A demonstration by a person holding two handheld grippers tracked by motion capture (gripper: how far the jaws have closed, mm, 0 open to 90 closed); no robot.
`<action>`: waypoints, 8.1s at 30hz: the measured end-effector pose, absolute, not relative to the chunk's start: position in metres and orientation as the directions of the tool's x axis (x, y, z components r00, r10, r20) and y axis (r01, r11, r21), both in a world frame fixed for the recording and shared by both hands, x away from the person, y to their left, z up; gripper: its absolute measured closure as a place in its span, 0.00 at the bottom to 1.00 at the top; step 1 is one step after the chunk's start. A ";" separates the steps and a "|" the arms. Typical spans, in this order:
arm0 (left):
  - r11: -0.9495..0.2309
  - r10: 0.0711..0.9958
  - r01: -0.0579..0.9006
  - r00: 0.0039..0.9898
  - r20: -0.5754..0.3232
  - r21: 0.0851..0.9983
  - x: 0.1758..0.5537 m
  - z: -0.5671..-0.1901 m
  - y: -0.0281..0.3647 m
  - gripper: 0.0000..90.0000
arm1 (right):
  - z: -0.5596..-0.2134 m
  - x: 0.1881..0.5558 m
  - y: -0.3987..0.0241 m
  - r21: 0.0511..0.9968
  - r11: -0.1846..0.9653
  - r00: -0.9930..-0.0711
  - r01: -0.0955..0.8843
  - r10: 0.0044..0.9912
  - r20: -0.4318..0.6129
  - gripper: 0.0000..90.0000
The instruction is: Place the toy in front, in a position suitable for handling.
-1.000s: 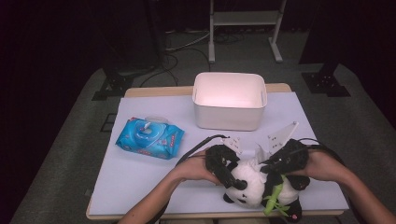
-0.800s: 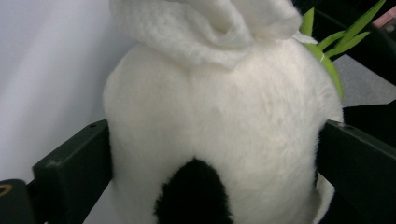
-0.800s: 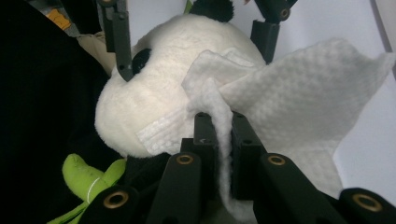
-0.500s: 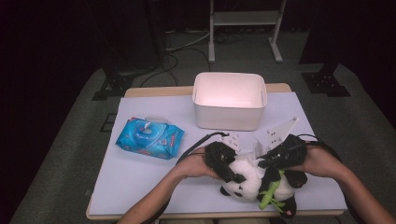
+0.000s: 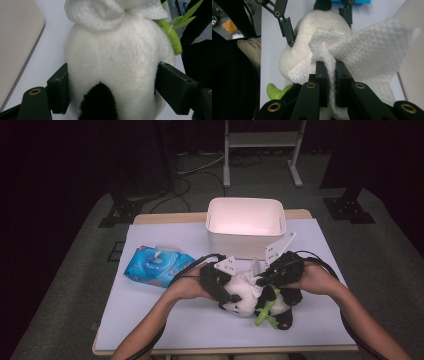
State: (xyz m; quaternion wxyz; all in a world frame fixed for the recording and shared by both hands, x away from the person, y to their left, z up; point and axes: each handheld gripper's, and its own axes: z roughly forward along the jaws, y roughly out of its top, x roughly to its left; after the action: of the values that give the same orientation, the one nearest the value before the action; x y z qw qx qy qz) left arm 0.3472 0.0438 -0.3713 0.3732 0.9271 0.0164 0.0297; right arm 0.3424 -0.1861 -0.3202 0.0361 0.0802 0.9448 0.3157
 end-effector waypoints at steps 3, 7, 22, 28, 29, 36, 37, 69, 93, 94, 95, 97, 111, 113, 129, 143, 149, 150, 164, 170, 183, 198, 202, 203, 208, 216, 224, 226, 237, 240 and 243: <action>-0.703 0.059 0.005 0.997 0.052 0.711 0.344 -0.374 0.048 0.24 | -0.314 0.340 -0.190 0.583 0.803 -0.984 0.126 0.177 -0.032 0.92; -0.696 0.067 0.010 0.996 0.051 0.718 0.343 -0.375 0.049 0.23 | -0.306 0.334 -0.204 0.575 0.806 -0.980 0.142 0.197 -0.035 0.92; -0.709 0.101 0.083 0.995 -0.015 0.701 0.352 -0.372 0.040 0.11 | -0.316 0.319 -0.267 0.599 0.760 -0.956 0.252 0.292 0.032 0.92; -0.717 0.111 0.114 0.993 -0.049 0.687 0.355 -0.371 0.041 0.09 | -0.322 0.317 -0.264 0.611 0.751 -0.958 0.252 0.281 0.051 0.92; -0.715 0.108 0.113 0.993 -0.052 0.689 0.355 -0.371 0.041 0.09 | -0.323 0.317 -0.264 0.610 0.751 -0.959 0.251 0.280 0.049 0.92; -0.680 0.134 0.199 0.980 -0.147 0.706 0.361 -0.367 0.047 0.08 | -0.325 0.314 -0.259 0.609 0.753 -0.963 0.248 0.262 0.068 0.92; -0.684 0.129 0.194 0.981 -0.144 0.703 0.361 -0.368 0.047 0.08 | -0.325 0.314 -0.258 0.606 0.756 -0.963 0.248 0.260 0.070 0.92; -0.688 0.103 0.129 0.991 -0.079 0.714 0.352 -0.365 0.043 0.23 | -0.305 0.324 -0.214 0.576 0.807 -0.983 0.134 0.182 -0.025 0.92; -0.689 0.100 0.124 0.992 -0.076 0.714 0.354 -0.361 0.040 0.23 | -0.306 0.302 -0.262 0.622 0.761 -0.968 0.183 0.249 -0.020 0.92; -0.689 0.098 0.121 0.992 -0.073 0.714 0.354 -0.361 0.039 0.23 | -0.305 0.304 -0.257 0.621 0.764 -0.970 0.177 0.242 -0.020 0.92; -0.688 0.100 0.123 0.992 -0.074 0.715 0.354 -0.361 0.038 0.23 | -0.305 0.306 -0.254 0.619 0.768 -0.972 0.167 0.232 -0.025 0.92; -0.691 0.100 0.119 0.993 -0.068 0.713 0.354 -0.360 0.037 0.23 | -0.305 0.309 -0.244 0.613 0.774 -0.976 0.157 0.217 -0.024 0.92; -0.699 0.093 0.094 0.995 -0.041 0.709 0.353 -0.359 0.033 0.23 | -0.312 0.325 -0.192 0.574 0.812 -0.992 0.106 0.130 -0.001 0.92; -0.700 0.095 0.096 0.995 -0.040 0.708 0.353 -0.360 0.033 0.23 | -0.314 0.327 -0.189 0.576 0.810 -0.992 0.104 0.124 0.004 0.92; -0.689 0.096 0.105 0.994 -0.053 0.717 0.353 -0.364 0.040 0.23 | -0.305 0.313 -0.227 0.586 0.798 -0.983 0.139 0.184 -0.018 0.92; -0.689 0.095 0.108 0.994 -0.059 0.717 0.355 -0.364 0.041 0.23 | -0.310 0.294 -0.279 0.618 0.757 -0.962 0.209 0.273 -0.009 0.92; -0.689 0.088 0.099 0.995 -0.053 0.718 0.354 -0.363 0.040 0.23 | -0.309 0.300 -0.284 0.616 0.755 -0.956 0.223 0.294 -0.015 0.92; -0.690 0.084 0.095 0.995 -0.051 0.718 0.354 -0.363 0.040 0.23 | -0.309 0.301 -0.283 0.615 0.758 -0.956 0.219 0.291 -0.018 0.92; -0.681 0.063 0.057 0.998 -0.019 0.730 0.349 -0.358 0.036 0.24 | -0.302 0.332 -0.236 0.614 0.771 -0.973 0.170 0.230 -0.020 0.92; -0.690 0.063 0.058 0.998 -0.019 0.722 0.349 -0.360 0.038 0.24 | -0.306 0.342 -0.212 0.593 0.792 -0.982 0.144 0.189 -0.014 0.92; -0.690 0.078 0.094 0.995 -0.055 0.718 0.350 -0.362 0.040 0.14 | -0.309 0.339 -0.241 0.610 0.764 -0.969 0.211 0.248 0.025 0.92; -0.719 0.081 0.187 0.979 -0.186 0.670 0.347 -0.372 0.035 0.04 | -0.322 0.312 -0.239 0.627 0.756 -0.977 0.189 0.208 0.044 0.92; -0.703 0.056 0.142 0.988 -0.144 0.697 0.343 -0.371 0.037 0.18 | -0.323 0.307 -0.242 0.642 0.744 -0.978 0.186 0.206 0.045 0.92; -0.697 0.059 0.139 0.989 -0.136 0.704 0.343 -0.370 0.037 0.23 | -0.322 0.307 -0.243 0.646 0.742 -0.978 0.178 0.205 0.034 0.92; -0.685 0.048 0.077 0.997 -0.061 0.724 0.346 -0.361 0.037 0.33 | -0.310 0.312 -0.243 0.651 0.743 -0.981 0.152 0.193 0.008 0.92; -0.685 0.070 0.005 0.996 0.059 0.729 0.357 -0.338 0.041 0.34 | -0.290 0.328 -0.242 0.645 0.749 -0.975 0.153 0.220 -0.025 0.92; -0.701 0.070 0.004 0.995 0.064 0.713 0.360 -0.350 0.038 0.32 | -0.299 0.340 -0.217 0.624 0.769 -0.983 0.138 0.185 -0.011 0.92; -0.699 0.066 -0.002 0.995 0.068 0.715 0.358 -0.354 0.037 0.31 | -0.304 0.343 -0.206 0.617 0.777 -0.986 0.129 0.166 -0.003 0.92; -0.680 0.083 0.014 0.995 0.058 0.734 0.350 -0.369 0.050 0.31 | -0.308 0.347 -0.184 0.588 0.802 -0.990 0.104 0.142 -0.019 0.92; -0.679 0.079 0.005 0.995 0.066 0.735 0.348 -0.370 0.053 0.30 | -0.302 0.347 -0.200 0.602 0.789 -0.984 0.127 0.175 -0.021 0.92; -0.677 0.081 0.011 0.995 0.061 0.736 0.348 -0.371 0.054 0.30 | -0.300 0.347 -0.219 0.616 0.771 -0.976 0.161 0.218 -0.018 0.92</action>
State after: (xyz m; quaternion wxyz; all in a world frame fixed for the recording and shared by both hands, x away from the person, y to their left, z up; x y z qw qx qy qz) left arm 0.3479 0.0539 -0.3707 0.4009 0.9147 0.0251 0.0442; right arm 0.3469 -0.2193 -0.3001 0.0440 0.1009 0.9401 0.3227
